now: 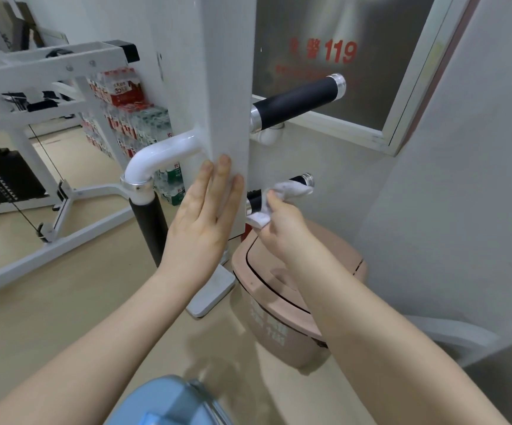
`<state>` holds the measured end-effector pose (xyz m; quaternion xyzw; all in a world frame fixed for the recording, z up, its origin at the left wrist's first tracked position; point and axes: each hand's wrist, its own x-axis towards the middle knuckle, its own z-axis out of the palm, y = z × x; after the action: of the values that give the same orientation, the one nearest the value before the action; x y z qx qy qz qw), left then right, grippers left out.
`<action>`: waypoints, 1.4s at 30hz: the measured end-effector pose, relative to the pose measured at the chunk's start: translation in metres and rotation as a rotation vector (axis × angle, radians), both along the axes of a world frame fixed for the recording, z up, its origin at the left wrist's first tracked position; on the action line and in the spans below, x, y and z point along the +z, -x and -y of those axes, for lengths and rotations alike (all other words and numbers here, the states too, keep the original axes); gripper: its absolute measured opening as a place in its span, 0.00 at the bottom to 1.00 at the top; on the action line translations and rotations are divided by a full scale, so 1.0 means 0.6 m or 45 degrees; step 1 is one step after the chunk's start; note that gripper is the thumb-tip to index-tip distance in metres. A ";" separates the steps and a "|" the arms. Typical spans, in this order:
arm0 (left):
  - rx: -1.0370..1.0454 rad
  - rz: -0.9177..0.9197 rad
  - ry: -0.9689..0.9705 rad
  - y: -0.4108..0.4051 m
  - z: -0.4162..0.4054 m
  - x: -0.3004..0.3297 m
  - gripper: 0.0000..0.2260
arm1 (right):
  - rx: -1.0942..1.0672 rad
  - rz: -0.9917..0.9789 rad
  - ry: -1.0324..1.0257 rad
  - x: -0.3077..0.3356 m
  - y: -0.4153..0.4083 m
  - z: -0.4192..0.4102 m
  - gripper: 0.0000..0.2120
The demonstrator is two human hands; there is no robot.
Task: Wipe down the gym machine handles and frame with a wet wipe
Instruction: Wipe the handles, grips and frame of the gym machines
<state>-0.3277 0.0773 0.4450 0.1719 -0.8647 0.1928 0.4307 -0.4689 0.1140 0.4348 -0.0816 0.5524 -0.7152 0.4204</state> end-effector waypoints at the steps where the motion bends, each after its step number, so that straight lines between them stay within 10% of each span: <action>1: -0.010 0.003 -0.008 0.000 0.002 0.000 0.28 | 0.019 0.019 -0.016 0.004 -0.010 0.003 0.21; 8: -0.060 0.027 0.023 -0.005 0.007 -0.003 0.28 | -0.387 0.004 -0.013 0.020 0.046 0.011 0.33; 17: -0.094 0.013 0.023 -0.003 0.012 -0.007 0.25 | -0.238 -1.514 -0.635 -0.021 0.004 -0.015 0.18; 22: -0.105 0.016 0.032 -0.004 0.013 -0.007 0.27 | 0.136 -2.494 -0.134 -0.029 0.028 -0.035 0.08; 34: -0.128 0.051 0.066 -0.011 0.011 -0.008 0.26 | 0.448 -2.703 -0.392 0.030 0.089 -0.029 0.25; 42: -0.087 0.064 0.059 -0.009 0.016 -0.012 0.29 | 0.450 -2.828 -0.111 0.024 0.069 -0.038 0.08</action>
<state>-0.3224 0.0677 0.4376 0.1273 -0.8760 0.2024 0.4190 -0.5105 0.1366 0.4493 -0.7357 0.6258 -0.1566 -0.2064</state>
